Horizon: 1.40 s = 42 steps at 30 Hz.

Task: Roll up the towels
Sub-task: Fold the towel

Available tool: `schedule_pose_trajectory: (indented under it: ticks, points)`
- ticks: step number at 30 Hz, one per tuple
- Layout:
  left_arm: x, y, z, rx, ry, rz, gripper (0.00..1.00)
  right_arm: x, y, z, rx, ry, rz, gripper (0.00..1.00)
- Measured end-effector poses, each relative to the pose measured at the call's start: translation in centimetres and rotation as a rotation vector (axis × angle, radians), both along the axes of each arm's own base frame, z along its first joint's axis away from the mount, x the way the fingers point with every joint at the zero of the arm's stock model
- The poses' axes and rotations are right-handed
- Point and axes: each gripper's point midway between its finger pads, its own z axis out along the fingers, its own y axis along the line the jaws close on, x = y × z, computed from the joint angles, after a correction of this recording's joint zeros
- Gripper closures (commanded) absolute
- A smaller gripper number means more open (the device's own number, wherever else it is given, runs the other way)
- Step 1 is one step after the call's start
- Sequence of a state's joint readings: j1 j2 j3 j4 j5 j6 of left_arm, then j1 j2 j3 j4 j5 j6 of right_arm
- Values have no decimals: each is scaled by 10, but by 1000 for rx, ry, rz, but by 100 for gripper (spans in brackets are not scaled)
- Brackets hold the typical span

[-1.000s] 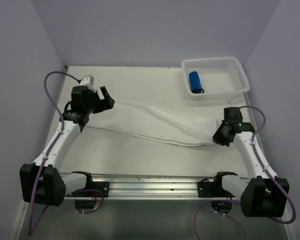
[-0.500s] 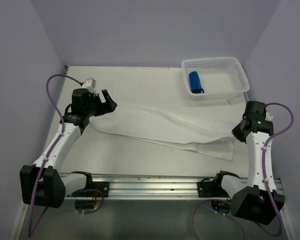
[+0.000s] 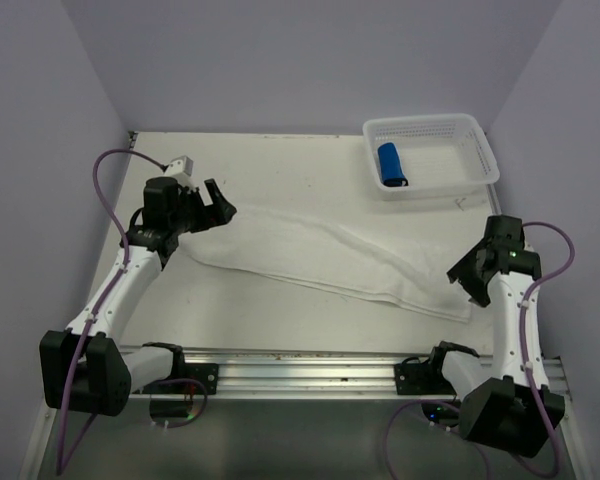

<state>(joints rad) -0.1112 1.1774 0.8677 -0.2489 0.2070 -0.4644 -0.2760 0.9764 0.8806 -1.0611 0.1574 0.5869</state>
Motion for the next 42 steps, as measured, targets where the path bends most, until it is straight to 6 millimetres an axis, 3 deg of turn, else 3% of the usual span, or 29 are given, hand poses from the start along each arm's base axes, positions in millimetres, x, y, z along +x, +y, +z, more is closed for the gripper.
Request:
schedule_pose_trajectory:
  ticks: [3, 6, 9, 14, 15, 20, 21, 25, 30, 36, 42]
  points:
    - [-1, -2, -2, -12, 4, -3, 5, -3, -1, 8, -11, -9, -5, 41]
    - [-1, -5, -9, -32, 24, -6, 15, 0, -2, 22, -20, -47, -7, 44]
    - [1, -13, -19, -83, 43, -18, 35, 5, -1, 25, -13, -71, -9, 48]
    - [-8, -28, -55, -155, 111, -40, 64, 11, 9, 14, 45, -86, 5, 52]
    - [-11, -31, -61, -157, 128, -46, 75, 11, 11, 11, 55, -82, 8, 52]
    - [-13, -50, -87, -168, 167, -61, 93, 15, 16, 2, 87, -79, 23, 52]
    - [-13, -51, -92, -167, 173, -57, 100, 18, 16, 2, 89, -86, 25, 52]
    - [-13, -58, -123, -153, 233, -38, 100, 22, 17, 0, 102, -82, 38, 51]
    - [-9, -50, -153, -97, 308, 31, 100, 27, 18, -2, 109, -87, 44, 52]
    - [18, -37, -152, -76, 306, 117, 100, 41, 20, -2, 142, -99, 56, 52]
    - [35, -1, -159, -114, 338, 257, 100, 49, 21, 1, 146, -126, 65, 51]
